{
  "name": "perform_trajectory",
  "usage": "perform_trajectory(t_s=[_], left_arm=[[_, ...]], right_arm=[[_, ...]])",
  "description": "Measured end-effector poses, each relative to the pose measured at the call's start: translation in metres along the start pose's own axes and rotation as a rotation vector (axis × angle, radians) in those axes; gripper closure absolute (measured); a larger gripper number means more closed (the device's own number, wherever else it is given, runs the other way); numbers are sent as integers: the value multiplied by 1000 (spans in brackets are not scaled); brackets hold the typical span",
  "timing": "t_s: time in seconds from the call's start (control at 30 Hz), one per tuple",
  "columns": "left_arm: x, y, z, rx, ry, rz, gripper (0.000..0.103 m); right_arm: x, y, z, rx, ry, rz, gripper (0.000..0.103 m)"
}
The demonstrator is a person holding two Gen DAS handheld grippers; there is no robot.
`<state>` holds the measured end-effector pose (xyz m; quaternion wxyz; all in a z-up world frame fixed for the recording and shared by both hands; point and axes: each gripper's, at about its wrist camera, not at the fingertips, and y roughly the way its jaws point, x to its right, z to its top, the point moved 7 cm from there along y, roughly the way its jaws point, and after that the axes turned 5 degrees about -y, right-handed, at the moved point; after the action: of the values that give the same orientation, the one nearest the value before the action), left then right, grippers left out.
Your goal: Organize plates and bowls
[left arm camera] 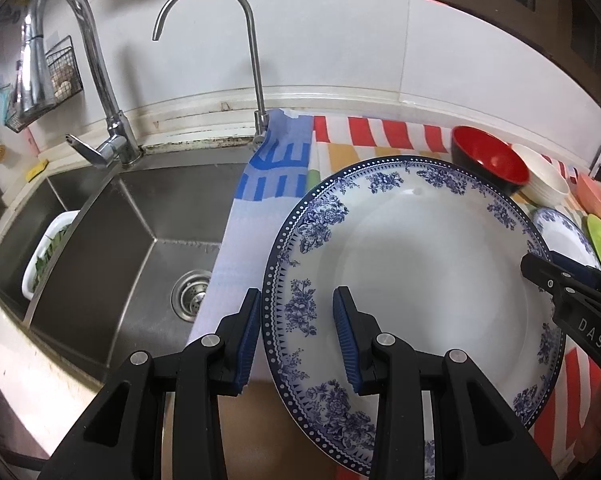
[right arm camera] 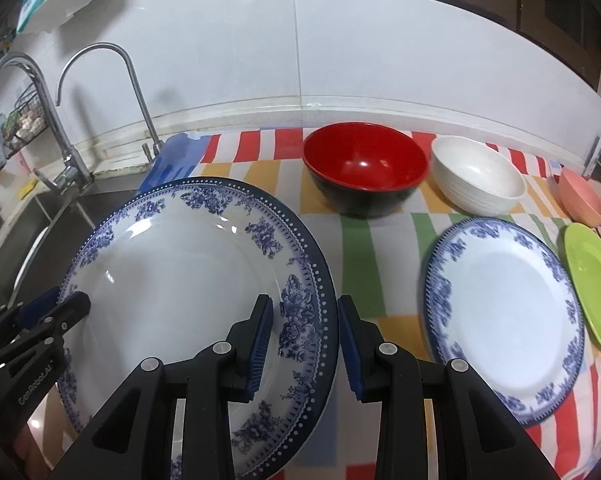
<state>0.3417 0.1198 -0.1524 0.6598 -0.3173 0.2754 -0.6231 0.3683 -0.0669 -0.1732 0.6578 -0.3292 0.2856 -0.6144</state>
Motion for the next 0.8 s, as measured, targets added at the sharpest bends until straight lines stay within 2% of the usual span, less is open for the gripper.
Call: perform_trajectory(t_s=[0.4,0.8], left_arm=[[19,-25,-45,-45,-8,15,67],[26,-32,-82,-95,-4,30,67]], right_arm=[[23,-27,-46,-38,-14,21,69],[30,-34,-83,-95,-26,35,69]])
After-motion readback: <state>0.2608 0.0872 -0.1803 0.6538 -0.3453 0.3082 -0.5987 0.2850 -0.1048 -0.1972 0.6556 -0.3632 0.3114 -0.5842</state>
